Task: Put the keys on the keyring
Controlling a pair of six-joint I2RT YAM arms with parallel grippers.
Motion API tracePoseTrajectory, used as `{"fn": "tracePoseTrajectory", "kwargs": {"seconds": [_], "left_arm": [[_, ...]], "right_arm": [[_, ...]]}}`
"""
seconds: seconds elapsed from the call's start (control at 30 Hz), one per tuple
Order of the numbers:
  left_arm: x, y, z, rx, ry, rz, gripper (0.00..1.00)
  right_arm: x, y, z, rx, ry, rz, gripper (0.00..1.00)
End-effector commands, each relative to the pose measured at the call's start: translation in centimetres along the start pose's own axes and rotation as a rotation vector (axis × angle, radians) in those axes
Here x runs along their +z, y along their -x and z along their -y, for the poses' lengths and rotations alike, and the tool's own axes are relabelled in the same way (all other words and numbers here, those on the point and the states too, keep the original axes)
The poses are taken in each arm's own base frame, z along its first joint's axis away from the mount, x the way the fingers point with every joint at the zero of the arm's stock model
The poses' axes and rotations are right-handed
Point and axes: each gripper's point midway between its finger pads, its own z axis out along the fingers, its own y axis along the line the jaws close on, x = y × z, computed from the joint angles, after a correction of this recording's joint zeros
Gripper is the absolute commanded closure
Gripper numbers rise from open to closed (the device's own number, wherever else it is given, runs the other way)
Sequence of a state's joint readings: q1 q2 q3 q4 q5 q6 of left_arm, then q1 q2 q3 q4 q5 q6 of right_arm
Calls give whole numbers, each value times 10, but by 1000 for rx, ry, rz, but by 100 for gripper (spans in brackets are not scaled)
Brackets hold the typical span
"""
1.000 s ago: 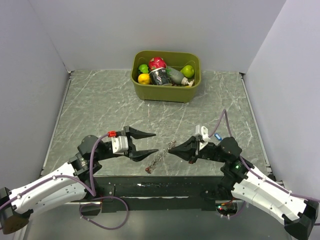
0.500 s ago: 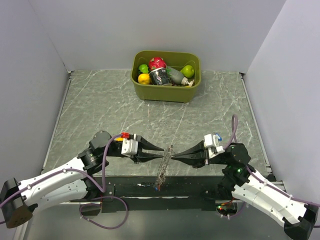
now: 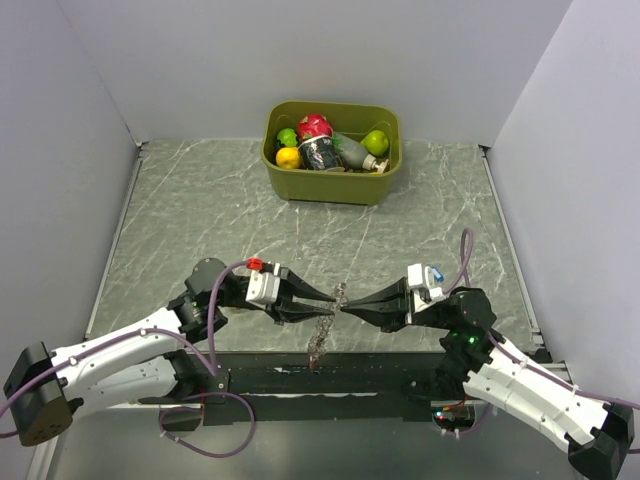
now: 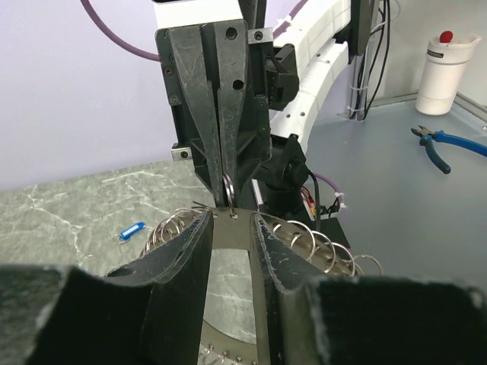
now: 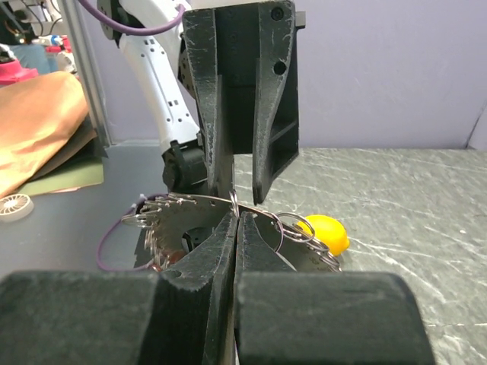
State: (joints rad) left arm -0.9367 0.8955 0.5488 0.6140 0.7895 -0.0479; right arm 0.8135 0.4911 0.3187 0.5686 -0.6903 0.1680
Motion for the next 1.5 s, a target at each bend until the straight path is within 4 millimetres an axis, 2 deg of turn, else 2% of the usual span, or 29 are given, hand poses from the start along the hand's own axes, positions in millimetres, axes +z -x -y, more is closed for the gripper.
{"fn": "tracePoseTrajectory", "kwargs": {"seconds": [0.0, 0.17, 0.73, 0.9, 1.03, 1.13, 1.17, 1.23, 1.27, 1.33, 1.37, 1.47], "left_arm": [[10, 25, -3, 30, -24, 52, 68], [12, 23, -3, 23, -39, 47, 67], [24, 18, -3, -8, -72, 38, 71], [23, 18, -2, -6, -69, 36, 60], [22, 17, -2, -7, -60, 33, 59], [24, 14, -4, -21, -61, 29, 66], [26, 12, -5, -26, -65, 23, 75], [28, 9, -5, -29, -71, 7, 85], [29, 6, -7, -39, -69, -8, 85], [30, 3, -9, -35, -61, -22, 80], [29, 3, -11, -33, -46, -23, 74], [25, 4, -15, -11, -8, -18, 72]], "right_arm": [[3, 29, 3, -53, -14, 108, 100], [4, 27, 3, -49, -15, 104, 100], [6, 15, 14, -14, -63, 66, 100], [3, 12, 23, -1, -120, 75, 100], [0, 14, 27, -1, -155, 95, 100], [1, 12, 27, 7, -148, 88, 100], [2, 12, 25, 10, -137, 87, 100], [2, 12, 23, 11, -126, 89, 100], [2, 11, 24, 13, -130, 89, 100], [1, 14, 23, 8, -128, 101, 100], [0, 14, 23, 7, -133, 104, 100], [-1, 13, 22, 2, -128, 101, 100]]}}
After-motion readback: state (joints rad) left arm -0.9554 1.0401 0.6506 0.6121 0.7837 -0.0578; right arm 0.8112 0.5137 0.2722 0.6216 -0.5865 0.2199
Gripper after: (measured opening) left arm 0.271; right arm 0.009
